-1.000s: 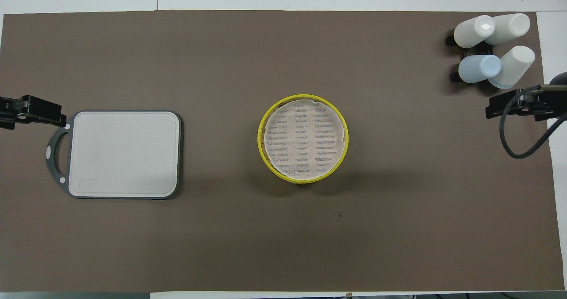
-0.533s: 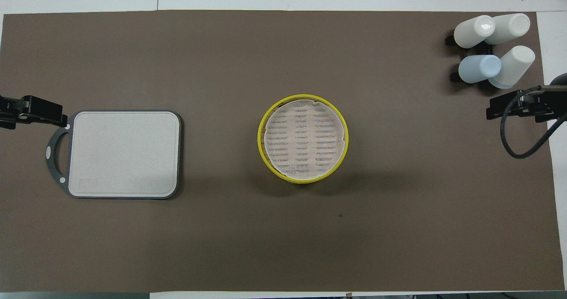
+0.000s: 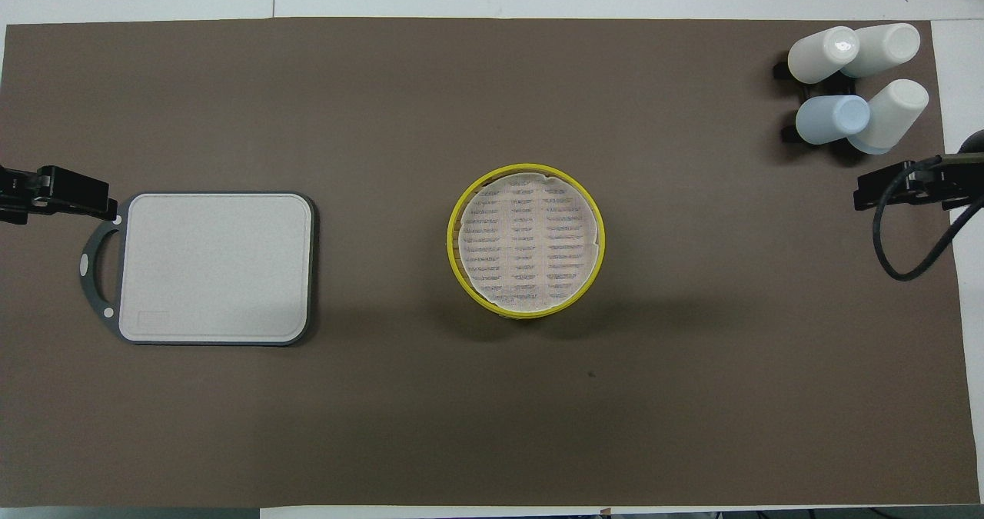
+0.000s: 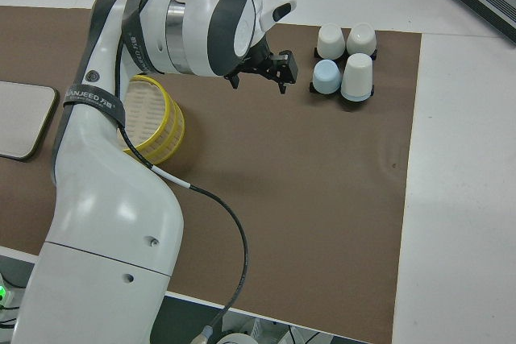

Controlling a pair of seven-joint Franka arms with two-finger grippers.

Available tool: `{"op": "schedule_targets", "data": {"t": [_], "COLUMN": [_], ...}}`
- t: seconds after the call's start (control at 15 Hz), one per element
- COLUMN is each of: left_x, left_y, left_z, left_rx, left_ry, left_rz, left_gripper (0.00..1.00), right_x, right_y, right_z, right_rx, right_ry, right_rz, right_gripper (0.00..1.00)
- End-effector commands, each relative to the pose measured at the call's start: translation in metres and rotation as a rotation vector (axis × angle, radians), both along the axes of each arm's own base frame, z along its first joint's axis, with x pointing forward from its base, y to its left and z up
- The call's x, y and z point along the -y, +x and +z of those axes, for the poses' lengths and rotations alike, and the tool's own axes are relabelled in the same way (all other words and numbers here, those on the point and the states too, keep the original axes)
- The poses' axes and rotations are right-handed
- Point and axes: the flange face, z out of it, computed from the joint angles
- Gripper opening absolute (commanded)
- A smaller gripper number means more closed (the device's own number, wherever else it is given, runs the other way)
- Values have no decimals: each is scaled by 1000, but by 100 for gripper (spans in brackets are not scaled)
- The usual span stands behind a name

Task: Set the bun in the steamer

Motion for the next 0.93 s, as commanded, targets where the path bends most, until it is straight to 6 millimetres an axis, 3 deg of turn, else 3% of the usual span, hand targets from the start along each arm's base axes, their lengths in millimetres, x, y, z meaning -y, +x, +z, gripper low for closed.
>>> {"op": "schedule_targets", "data": {"t": [0.0,0.87], "left_x": [2,3], "left_y": [-8,-8], "left_z": [2,2], "left_rx": [18,18], "left_ry": [12,12], "left_rz": [-15,-15], "left_gripper": [100,100], "right_x": [2,-1], "right_y": [-1,-7], "right_z": [0,-2], "right_rx": [-17,-52], "right_ry": [-2,11], "right_rz": [19,30], "right_gripper": [100,100]}}
